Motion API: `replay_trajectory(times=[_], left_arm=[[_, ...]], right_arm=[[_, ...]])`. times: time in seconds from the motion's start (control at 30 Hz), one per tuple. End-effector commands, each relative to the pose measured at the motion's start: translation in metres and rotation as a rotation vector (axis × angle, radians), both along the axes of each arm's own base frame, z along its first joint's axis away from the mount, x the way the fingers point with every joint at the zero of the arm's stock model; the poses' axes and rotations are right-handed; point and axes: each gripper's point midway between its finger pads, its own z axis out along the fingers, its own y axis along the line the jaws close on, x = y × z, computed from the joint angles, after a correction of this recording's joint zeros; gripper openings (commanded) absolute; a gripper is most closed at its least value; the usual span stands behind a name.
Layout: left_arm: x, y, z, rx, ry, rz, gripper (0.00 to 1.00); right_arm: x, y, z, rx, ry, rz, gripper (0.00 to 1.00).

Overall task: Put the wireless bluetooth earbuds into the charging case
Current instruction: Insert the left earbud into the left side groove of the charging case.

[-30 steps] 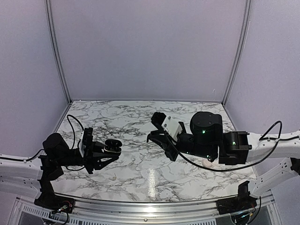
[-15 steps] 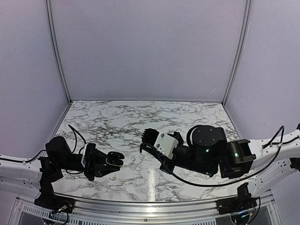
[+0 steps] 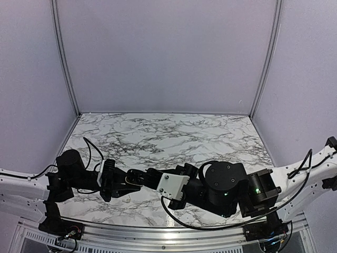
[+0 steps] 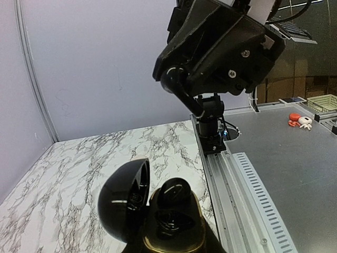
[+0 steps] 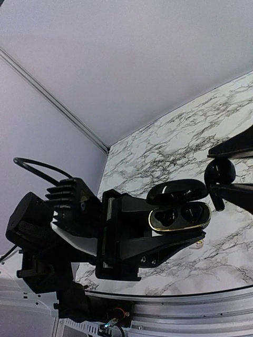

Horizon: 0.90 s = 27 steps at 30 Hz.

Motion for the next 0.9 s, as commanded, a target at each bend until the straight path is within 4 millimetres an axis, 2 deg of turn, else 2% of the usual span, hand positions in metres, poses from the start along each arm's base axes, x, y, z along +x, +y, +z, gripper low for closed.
replay_trajectory(times=[0.0,0.3,0.87], left_arm=[[-0.001,-0.006,0.017,-0.036,0.019,-0.01,0.0],[0.013,-0.013,0.027,-0.053,0.142,0.048,0.0],[0.018,-0.019,0.037,-0.07,0.253,0.05,0.0]], right_arm=[[0.005,0.004,0.036,0.086,-0.045,-0.063,0.09],[0.01,0.017,0.035,0.054,-0.108,-0.139,0.09],[0.022,0.024,0.034,0.052,-0.175,-0.244,0.08]])
